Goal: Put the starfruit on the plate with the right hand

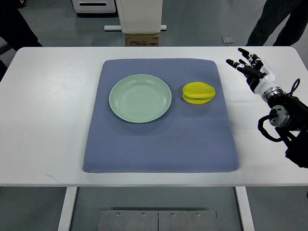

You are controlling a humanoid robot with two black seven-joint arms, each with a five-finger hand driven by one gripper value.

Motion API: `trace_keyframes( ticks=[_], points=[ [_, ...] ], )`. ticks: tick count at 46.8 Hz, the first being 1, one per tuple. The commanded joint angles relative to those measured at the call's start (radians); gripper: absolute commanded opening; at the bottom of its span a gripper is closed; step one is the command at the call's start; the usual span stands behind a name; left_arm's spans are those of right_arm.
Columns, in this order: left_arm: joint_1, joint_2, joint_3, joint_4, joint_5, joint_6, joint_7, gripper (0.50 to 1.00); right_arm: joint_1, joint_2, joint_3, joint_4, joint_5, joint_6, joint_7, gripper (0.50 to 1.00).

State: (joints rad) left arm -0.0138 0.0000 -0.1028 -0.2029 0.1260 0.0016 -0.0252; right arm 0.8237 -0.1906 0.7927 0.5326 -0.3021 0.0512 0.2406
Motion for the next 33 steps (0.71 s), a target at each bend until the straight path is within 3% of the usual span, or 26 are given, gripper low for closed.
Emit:
trace_keyframes(
  ticks=[1,33],
  points=[
    [0.0,0.0,0.0,0.0,0.0,0.0,0.001,1.0,0.005,-0.013,0.0,0.006,0.001,-0.007,-0.001,1.0],
    [0.0,0.0,0.0,0.0,0.0,0.0,0.001,1.0,0.006,-0.023,-0.001,0.009,0.0,-0.039,0.0,1.0]
  ],
)
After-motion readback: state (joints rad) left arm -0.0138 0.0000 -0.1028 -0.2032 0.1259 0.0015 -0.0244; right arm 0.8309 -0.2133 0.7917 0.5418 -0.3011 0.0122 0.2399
